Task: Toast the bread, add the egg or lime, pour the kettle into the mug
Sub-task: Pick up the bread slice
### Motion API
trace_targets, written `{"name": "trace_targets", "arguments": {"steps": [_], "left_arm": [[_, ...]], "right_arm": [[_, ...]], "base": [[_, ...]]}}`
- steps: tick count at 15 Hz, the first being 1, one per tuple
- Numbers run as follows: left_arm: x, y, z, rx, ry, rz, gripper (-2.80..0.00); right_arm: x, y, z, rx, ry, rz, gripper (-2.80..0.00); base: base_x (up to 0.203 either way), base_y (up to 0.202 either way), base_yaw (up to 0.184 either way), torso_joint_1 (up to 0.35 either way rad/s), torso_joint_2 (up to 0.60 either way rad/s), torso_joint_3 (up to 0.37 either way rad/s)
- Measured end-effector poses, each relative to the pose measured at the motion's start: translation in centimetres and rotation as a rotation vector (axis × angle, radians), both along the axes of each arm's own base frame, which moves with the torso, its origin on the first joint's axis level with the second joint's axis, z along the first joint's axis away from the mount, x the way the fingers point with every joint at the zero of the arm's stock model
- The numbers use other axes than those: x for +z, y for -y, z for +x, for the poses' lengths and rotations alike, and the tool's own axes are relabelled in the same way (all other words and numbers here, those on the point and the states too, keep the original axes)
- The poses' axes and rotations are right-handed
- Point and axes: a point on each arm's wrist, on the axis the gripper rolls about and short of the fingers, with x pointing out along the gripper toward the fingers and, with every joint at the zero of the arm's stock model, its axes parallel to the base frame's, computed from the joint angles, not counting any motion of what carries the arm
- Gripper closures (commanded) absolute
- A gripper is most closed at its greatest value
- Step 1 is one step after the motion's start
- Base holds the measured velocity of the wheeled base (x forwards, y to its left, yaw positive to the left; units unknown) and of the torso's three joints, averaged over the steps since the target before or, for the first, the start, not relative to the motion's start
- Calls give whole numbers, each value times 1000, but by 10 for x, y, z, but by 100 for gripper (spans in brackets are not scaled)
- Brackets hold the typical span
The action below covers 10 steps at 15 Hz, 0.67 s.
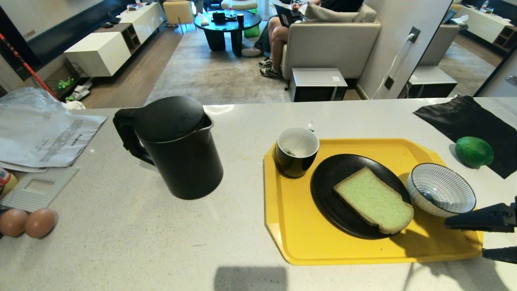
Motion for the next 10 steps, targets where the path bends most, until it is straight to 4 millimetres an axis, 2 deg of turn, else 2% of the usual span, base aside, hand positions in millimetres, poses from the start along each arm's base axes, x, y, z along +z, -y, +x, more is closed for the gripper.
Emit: {"name": "trace_targets", "arguments": {"steps": [7, 10], "left_arm": [[0, 0, 0, 0, 0, 0, 0], [0, 0, 0, 0, 0, 0, 0]], "right_arm": [[-11, -14, 25, -56, -45, -209, -280], [-9, -20, 35, -54, -47, -228, -280]], "base": [[0, 0, 0, 0, 0, 0], [0, 0, 0, 0, 0, 0]]}}
